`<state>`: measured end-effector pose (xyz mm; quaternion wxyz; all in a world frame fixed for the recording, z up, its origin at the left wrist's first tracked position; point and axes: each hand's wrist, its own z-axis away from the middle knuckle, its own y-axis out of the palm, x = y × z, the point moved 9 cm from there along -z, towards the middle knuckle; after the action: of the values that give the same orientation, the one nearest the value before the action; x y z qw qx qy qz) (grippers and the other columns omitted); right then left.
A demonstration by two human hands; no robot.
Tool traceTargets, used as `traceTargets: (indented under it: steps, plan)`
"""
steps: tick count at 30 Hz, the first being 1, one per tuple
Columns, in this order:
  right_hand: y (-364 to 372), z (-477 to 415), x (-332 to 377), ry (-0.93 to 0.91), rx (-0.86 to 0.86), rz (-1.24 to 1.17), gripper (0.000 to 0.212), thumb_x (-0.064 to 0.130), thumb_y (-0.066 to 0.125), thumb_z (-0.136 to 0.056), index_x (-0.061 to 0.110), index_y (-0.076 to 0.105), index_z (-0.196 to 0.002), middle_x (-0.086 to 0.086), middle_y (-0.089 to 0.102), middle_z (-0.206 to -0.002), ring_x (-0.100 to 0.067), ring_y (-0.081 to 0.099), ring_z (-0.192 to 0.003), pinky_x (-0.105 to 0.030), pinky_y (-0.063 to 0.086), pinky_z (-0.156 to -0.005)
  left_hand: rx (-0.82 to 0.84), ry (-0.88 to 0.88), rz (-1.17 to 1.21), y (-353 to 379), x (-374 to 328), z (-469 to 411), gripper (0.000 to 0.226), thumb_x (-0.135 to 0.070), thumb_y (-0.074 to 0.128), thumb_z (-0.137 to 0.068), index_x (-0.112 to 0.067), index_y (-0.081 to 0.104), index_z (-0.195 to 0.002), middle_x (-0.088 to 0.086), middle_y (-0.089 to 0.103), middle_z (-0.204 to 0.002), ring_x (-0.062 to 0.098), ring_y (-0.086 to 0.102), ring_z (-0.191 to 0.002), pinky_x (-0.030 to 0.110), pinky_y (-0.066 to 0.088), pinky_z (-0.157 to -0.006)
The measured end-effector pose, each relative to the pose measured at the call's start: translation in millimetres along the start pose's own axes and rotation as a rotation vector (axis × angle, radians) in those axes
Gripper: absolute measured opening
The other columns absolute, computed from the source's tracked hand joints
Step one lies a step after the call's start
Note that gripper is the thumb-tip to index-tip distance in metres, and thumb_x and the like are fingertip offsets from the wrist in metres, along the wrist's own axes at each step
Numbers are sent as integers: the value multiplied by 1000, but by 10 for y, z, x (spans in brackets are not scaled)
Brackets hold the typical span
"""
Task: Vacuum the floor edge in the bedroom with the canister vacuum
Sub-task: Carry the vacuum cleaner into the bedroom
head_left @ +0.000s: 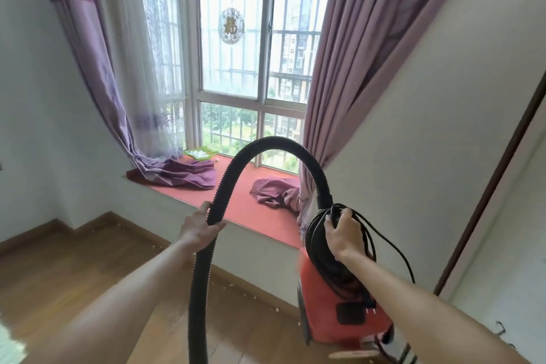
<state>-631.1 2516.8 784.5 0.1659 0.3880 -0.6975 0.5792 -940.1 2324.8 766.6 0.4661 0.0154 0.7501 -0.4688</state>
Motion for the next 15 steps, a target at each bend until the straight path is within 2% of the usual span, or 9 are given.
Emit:
traceTargets:
  steps: [3, 9, 12, 15]
  plan:
    - [365, -284, 145, 7, 36, -33, 36, 38, 56, -96, 5, 49, -107, -19, 67, -106, -40, 67, -93, -56, 59, -71, 1, -18, -5, -75, 161, -268, 46, -31, 72, -90, -20, 53, -130, 5, 68, -107, 26, 65, -94, 35, 53, -90]
    - [1250, -815, 682, -53, 125, -51, 47, 36, 55, -96, 3, 45, -128, -20, 66, -109, -39, 67, -95, -57, 58, -75, -83, -58, -44, -447, 608, -943, 43, -30, 70, -91, -20, 53, -130, -1, 61, -99, 23, 61, -93, 31, 48, -89]
    - [1705, -1073, 1011, -94, 167, -20, 45, 38, 54, -97, 4, 46, -125, -19, 65, -108, -38, 67, -94, -57, 59, -73, -131, -92, -60, -653, 892, -1284, 41, -33, 71, -90, -18, 57, -125, 4, 68, -105, 29, 66, -101, 35, 50, -89]
    - [2112, -1278, 1365, -128, 195, -8, 41, 39, 53, -97, 6, 45, -120, -18, 66, -99, -39, 68, -84, -56, 59, -67, -186, -132, -42, -859, 1197, -1583, 39, -33, 72, -89, -17, 57, -121, 7, 71, -106, 31, 68, -100, 35, 52, -87]
